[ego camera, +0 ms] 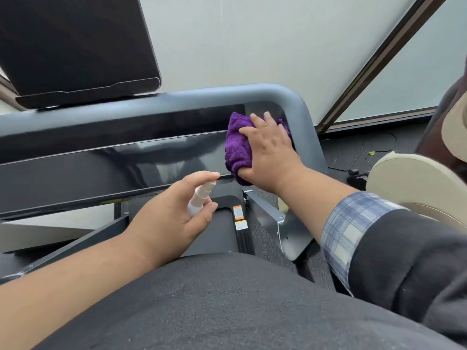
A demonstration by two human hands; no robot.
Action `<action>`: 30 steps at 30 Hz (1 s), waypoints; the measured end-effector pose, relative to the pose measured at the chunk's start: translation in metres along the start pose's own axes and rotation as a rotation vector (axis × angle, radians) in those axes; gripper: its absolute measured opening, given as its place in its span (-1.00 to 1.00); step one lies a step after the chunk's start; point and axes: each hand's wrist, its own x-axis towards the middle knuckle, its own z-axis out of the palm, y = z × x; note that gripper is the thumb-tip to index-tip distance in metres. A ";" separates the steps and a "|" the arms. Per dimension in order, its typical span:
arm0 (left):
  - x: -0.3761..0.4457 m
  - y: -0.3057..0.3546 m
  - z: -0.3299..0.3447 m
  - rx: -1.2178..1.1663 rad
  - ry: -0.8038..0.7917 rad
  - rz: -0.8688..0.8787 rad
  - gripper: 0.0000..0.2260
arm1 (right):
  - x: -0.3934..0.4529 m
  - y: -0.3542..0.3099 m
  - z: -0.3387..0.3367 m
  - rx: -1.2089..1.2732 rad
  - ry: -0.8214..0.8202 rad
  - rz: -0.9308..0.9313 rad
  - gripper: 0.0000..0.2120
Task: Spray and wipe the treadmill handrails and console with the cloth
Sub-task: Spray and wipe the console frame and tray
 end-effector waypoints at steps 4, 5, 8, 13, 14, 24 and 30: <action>-0.005 0.000 0.003 0.003 0.015 0.002 -0.60 | -0.006 -0.017 0.010 -0.046 0.046 0.103 -0.18; -0.006 0.000 0.003 0.001 0.013 0.002 -0.60 | -0.010 -0.022 0.013 -0.050 0.061 0.116 -0.19; -0.009 -0.005 0.001 -0.009 0.016 -0.008 -0.60 | -0.022 -0.034 0.024 -0.057 0.093 0.066 -0.22; -0.012 -0.009 0.005 -0.013 0.016 -0.029 -0.61 | -0.017 -0.057 0.033 -0.077 0.088 -0.114 -0.23; -0.012 -0.009 0.004 -0.012 0.013 -0.029 -0.61 | -0.015 -0.057 0.032 -0.083 0.068 -0.133 -0.23; 0.001 0.007 0.009 0.022 -0.029 -0.003 -0.61 | -0.023 -0.017 0.014 -0.116 0.045 0.034 -0.36; -0.002 -0.002 0.004 0.004 0.000 -0.024 -0.61 | -0.008 -0.023 0.013 -0.100 0.053 0.057 -0.34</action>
